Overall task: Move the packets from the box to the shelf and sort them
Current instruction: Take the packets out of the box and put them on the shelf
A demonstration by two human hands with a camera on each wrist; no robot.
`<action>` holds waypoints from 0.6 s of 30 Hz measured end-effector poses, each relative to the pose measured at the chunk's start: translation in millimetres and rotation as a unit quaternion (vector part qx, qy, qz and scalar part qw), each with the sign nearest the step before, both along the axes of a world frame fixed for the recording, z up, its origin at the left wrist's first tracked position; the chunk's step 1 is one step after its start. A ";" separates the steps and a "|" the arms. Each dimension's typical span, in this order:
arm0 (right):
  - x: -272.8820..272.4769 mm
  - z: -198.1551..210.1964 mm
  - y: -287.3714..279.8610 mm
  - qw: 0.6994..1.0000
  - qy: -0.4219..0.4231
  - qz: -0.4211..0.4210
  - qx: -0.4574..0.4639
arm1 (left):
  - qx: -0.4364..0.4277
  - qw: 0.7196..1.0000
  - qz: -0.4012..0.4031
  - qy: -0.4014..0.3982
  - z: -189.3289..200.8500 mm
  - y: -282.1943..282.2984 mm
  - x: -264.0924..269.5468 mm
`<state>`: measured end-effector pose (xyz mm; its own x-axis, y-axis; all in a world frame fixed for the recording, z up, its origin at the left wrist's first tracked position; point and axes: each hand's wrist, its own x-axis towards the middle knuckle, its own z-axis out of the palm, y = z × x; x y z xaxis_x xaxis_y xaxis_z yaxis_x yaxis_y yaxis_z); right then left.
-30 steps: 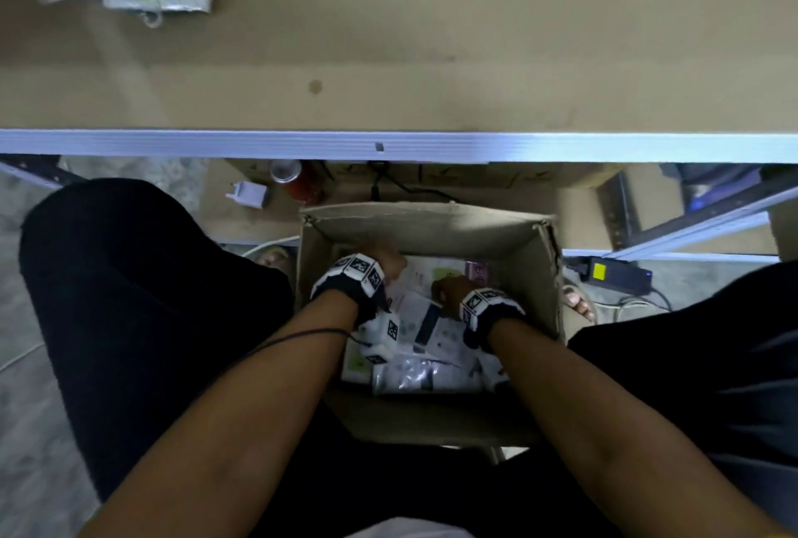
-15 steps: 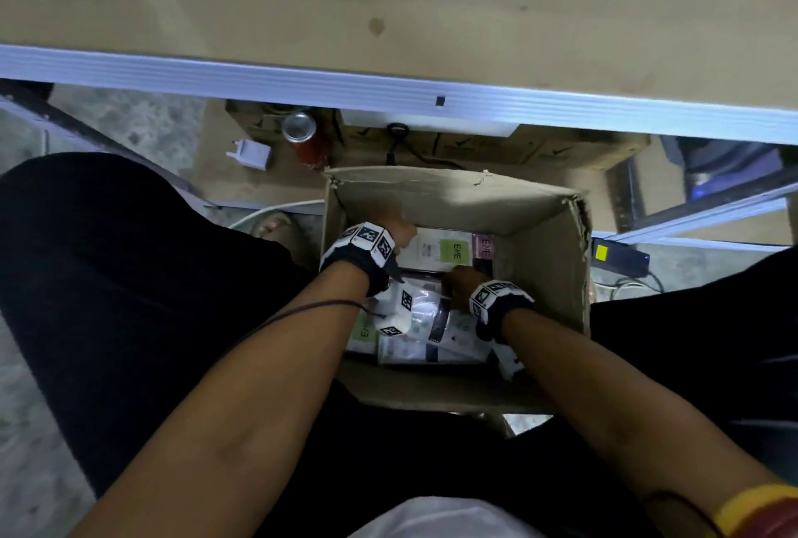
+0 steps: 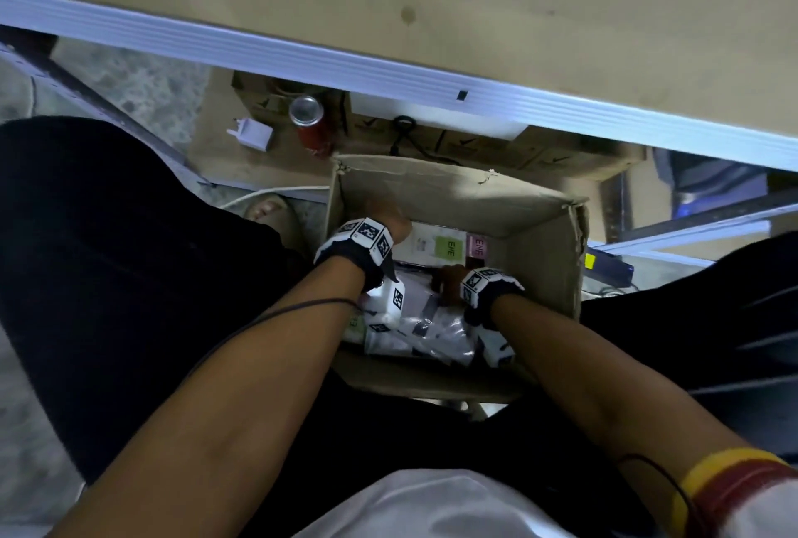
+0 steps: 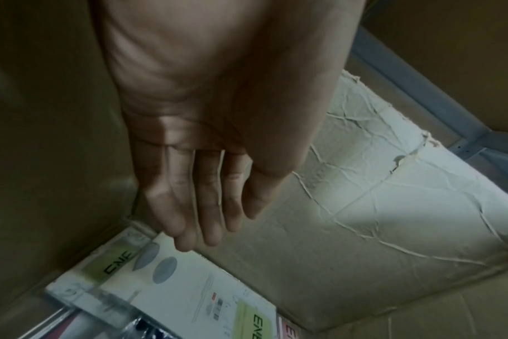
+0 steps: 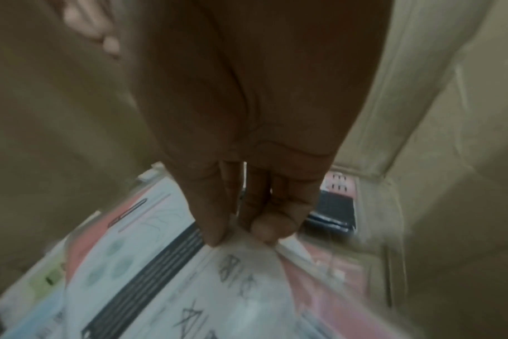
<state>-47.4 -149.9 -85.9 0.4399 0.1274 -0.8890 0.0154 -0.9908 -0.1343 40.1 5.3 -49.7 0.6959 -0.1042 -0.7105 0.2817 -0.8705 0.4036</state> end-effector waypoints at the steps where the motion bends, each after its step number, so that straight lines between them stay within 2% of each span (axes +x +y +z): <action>1: -1.3 1.6 -0.4 1.000 0.009 -0.002 0.003 | 0.002 1.000 -0.016 0.016 0.8 0.5 -1.7; 3: -1.5 6.5 -2.3 1.000 0.004 -0.006 0.016 | 0.012 0.998 -0.044 0.034 2.7 0.0 -4.2; 5: 1.9 16.5 -6.4 1.000 0.000 -0.003 0.023 | 0.019 0.998 -0.056 0.013 1.9 1.6 -5.6; 11: 15.6 54.2 -30.4 0.992 -0.130 0.001 -0.012 | 0.062 0.991 -0.114 -0.040 -10.0 2.9 -21.2; 15: 33.6 99.4 -40.2 0.985 -0.173 0.009 0.008 | 0.091 0.985 -0.141 -0.025 -17.3 -3.5 -40.2; 18: 41.4 140.8 -37.5 0.975 -0.217 0.047 -0.013 | 0.081 0.974 -0.213 -0.006 -25.5 -9.3 -55.6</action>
<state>-6.0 -187.4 54.9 0.7630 0.1647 -0.6251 0.1553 -0.9854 -0.0701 -15.5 -4.0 -75.2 0.6219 -0.2721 -0.7343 -0.1220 -0.9599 0.2523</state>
